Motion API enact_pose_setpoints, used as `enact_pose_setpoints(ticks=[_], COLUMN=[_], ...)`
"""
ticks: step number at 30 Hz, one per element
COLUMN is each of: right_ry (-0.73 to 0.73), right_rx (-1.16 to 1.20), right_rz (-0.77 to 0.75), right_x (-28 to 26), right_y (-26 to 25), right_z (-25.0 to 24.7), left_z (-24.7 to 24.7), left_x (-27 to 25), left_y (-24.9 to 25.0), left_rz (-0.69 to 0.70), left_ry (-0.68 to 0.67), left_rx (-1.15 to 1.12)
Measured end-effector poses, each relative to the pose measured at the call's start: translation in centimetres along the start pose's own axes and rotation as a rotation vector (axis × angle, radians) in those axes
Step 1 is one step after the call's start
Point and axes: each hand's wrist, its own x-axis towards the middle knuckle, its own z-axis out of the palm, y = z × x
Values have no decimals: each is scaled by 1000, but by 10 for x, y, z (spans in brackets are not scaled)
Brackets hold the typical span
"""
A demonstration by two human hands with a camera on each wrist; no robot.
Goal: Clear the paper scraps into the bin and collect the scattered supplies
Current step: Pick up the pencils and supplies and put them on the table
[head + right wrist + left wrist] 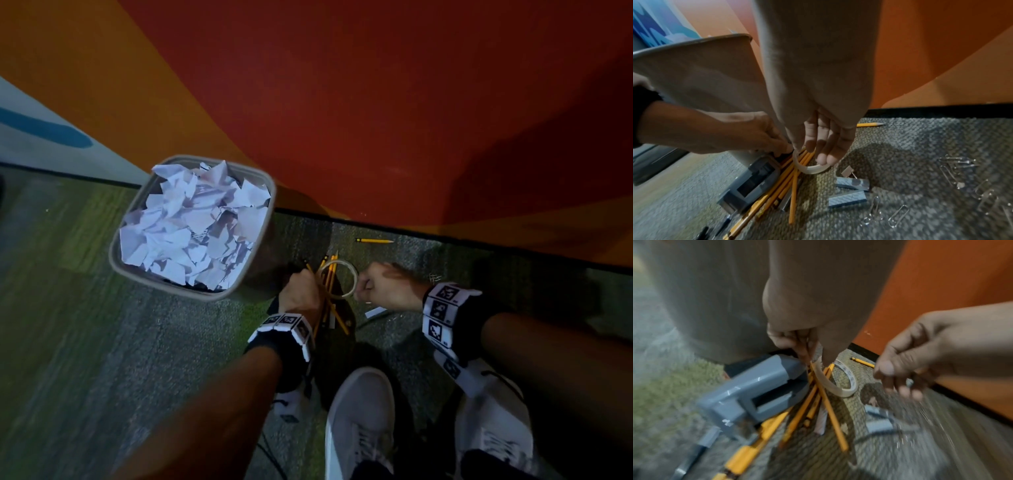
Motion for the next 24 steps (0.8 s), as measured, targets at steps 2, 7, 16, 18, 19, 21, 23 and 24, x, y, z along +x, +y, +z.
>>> enact_pose_setpoints(ticks=[2,7,16,18,19,21,23,24], right_ry=[-6,25,121,121,124,155,196,219], right_rx=[25,70,202,269,278,273,280,267], right_rz=[-2,-14,14,19,19,33,54,60], right_x=[5,10,12,13,14,15,14,14], right_y=[2,8,2,-2,-3,-2,2,4], right_z=[2,10,8,11,14,18,19,18], left_z=[3,29,12,10,10,13,14,14], left_x=[8,44,41,39,38,39,36,35], left_y=[2,-5,7,11,14,17,18,17], left_rz=[-29,-102,-32,7,7,-7,1,9], left_ry=[14,39,-79,-80,-85,-108,-140,-136], left_rx=[-24,-80,-467,-515,-532,-585,-635,-677])
